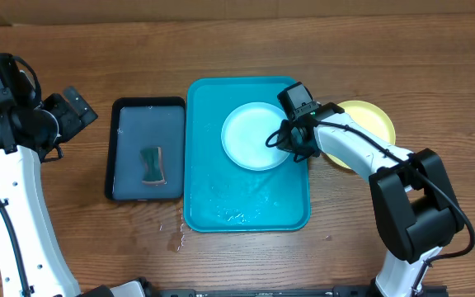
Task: Clean dirty plates on tray and stack at the side
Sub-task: 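Carry the white plate right toward the yellow plate stack, then lower the white plate onto the yellow plate stack with the right gripper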
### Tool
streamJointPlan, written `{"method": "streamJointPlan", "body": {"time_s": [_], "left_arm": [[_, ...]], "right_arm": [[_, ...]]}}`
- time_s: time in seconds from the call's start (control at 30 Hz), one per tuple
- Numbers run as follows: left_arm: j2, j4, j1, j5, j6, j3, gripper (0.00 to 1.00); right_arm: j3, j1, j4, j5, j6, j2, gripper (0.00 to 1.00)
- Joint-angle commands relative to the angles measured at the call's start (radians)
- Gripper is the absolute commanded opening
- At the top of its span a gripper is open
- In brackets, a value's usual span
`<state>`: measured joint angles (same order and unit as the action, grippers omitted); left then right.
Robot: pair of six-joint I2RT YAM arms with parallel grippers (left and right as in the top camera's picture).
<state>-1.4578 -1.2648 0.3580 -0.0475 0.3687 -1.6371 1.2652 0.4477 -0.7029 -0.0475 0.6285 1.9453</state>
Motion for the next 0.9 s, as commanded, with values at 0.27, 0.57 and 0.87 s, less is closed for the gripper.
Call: {"method": "streamJointPlan", "body": {"time_s": [0.27, 0.57, 0.87], "left_arm": [[0.005, 0.001, 0.002, 0.006, 0.021, -0.014, 1.0], [0.005, 0.001, 0.002, 0.006, 0.021, -0.014, 1.0], [0.005, 0.001, 0.002, 0.006, 0.021, -0.014, 1.0]], "right_arm": [[0.111, -0.033, -0.094, -0.002, -0.063, -0.114, 0.04], [0.141, -0.245, -0.195, 0.127, -0.064, -0.18, 0.04], [0.14, -0.566, -0.321, 0.172, -0.064, -0.186, 0.04]]}}
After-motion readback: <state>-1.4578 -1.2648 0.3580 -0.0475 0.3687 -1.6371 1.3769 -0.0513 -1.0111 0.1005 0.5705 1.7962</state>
